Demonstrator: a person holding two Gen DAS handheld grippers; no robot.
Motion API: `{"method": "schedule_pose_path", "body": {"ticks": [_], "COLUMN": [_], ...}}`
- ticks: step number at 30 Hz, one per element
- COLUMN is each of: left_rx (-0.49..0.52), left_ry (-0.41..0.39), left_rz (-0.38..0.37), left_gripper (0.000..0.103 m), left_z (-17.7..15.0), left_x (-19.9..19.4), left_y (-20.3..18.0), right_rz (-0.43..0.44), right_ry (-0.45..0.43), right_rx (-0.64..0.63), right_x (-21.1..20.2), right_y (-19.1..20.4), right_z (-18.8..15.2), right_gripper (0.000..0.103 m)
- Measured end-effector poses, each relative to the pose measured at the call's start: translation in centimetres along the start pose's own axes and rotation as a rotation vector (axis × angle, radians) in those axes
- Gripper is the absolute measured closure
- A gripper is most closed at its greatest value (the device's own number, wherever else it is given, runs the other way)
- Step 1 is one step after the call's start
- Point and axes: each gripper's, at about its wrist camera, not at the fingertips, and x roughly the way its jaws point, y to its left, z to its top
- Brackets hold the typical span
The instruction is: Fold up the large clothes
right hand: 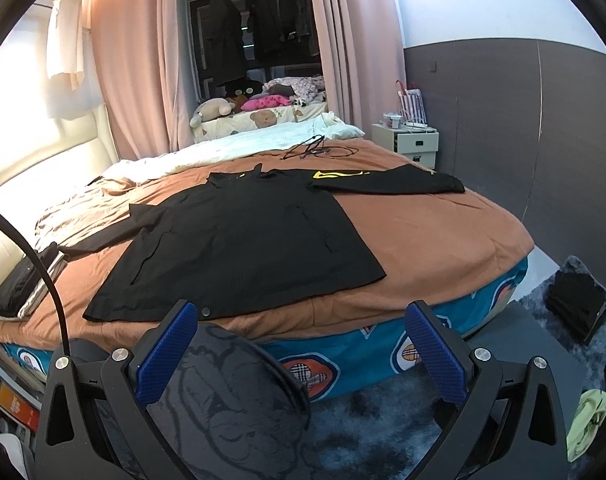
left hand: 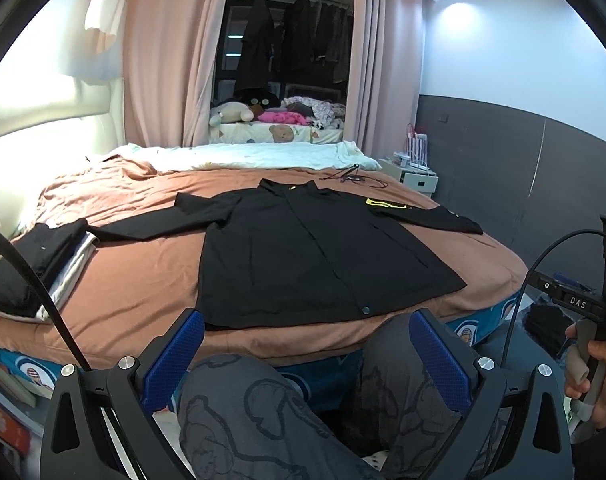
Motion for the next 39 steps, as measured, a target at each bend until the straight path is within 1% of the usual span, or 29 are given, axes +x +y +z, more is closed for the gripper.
{"method": "schedule_pose_path", "body": {"ticks": [15,20,26,35,39], "left_rx": [-0.028,-0.044,-0.062,-0.102,-0.125], "left_ry": [0.023,0.035,0.064,0.113,0.134], "left_rz": [0.036,0.058,0.089,0.140,0.164], "left_gripper": [0.000,0.000,0.000,0.000,0.000], "left_z": [1.9,2.9,4.3,5.8,6.5], "left_x": [3.7,5.9,9.0,13.6,15.9], "left_y": [2.1,3.2,4.7,7.9,9.6], "right_rz": [0.022,0.032,0.063,0.102,0.120], "right_ry": [0.034,0.060,0.114,0.155,0.172], "right_rx": [-0.011,-0.023,-0.018,-0.040,-0.078], "right_x": [4.6,7.4,11.8,17.4,19.8], "right_y": [0.6,1.4,2.0,3.0,3.9], "right_z": [2.6,3.9,6.5,10.2,11.4], "right_gripper": [0.000,0.000,0.000,0.000,0.000]}}
